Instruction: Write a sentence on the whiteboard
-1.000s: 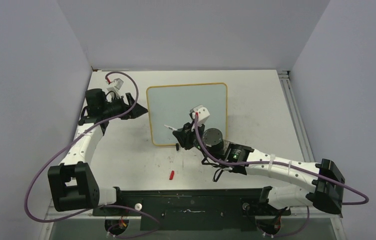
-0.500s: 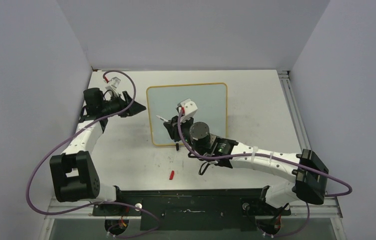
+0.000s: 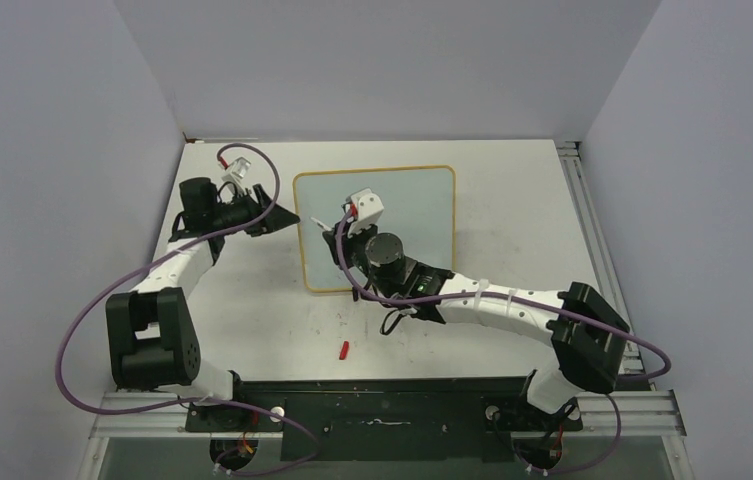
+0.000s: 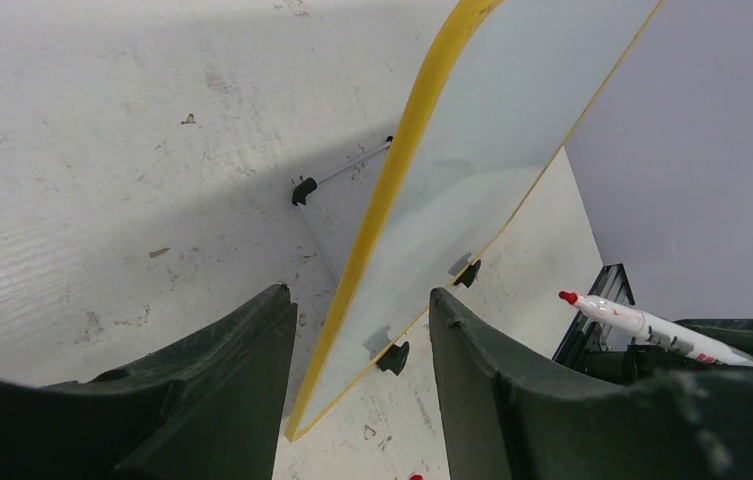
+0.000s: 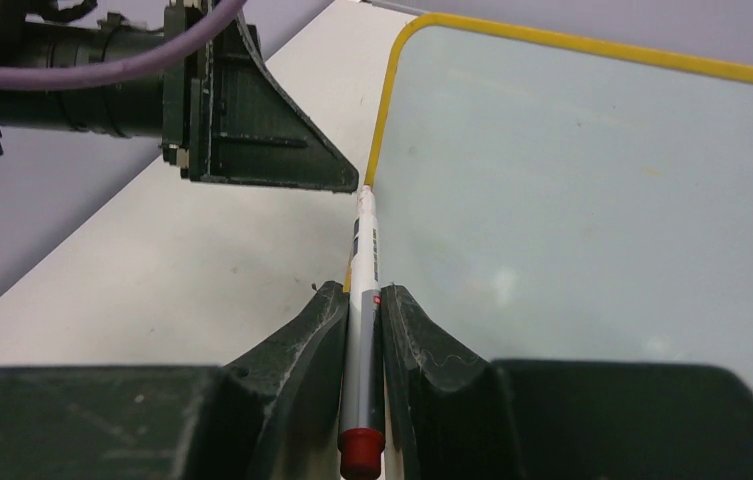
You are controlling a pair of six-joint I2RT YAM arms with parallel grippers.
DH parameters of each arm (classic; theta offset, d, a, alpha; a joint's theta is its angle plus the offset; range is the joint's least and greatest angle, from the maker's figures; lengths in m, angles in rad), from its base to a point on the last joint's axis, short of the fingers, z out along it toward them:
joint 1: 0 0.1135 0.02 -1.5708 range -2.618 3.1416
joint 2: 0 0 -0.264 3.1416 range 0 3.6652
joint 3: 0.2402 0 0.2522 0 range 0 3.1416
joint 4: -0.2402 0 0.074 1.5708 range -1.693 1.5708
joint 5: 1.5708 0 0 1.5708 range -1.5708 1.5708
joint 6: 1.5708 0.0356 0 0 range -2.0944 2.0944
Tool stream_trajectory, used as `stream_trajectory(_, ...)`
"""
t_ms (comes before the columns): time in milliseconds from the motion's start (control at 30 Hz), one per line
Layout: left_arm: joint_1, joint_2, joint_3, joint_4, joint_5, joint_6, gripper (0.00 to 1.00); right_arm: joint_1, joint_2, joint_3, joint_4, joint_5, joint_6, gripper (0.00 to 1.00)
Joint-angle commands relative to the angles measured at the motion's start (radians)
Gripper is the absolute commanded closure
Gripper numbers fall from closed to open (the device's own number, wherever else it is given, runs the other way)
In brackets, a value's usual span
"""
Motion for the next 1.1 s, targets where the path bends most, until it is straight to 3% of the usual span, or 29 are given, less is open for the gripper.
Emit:
stream_trajectory(0, -0.022, 0.025, 0.009, 0.042, 0.012, 0.002, 0.52, -0.028, 0.030, 0.066, 0.105, -0.002, -0.017, 0.95)
stream_trajectory(400, -0.033, 0.038, 0.012, 0.037, 0.014, 0.001, 0.66, -0.054, 0.113, 0.111, 0.158, -0.024, -0.019, 0.95)
stream_trajectory(1067, -0.038, 0.047, 0.013, 0.032, 0.005, 0.002, 0.77, -0.061, 0.186, 0.141, 0.208, 0.014, -0.025, 0.95)
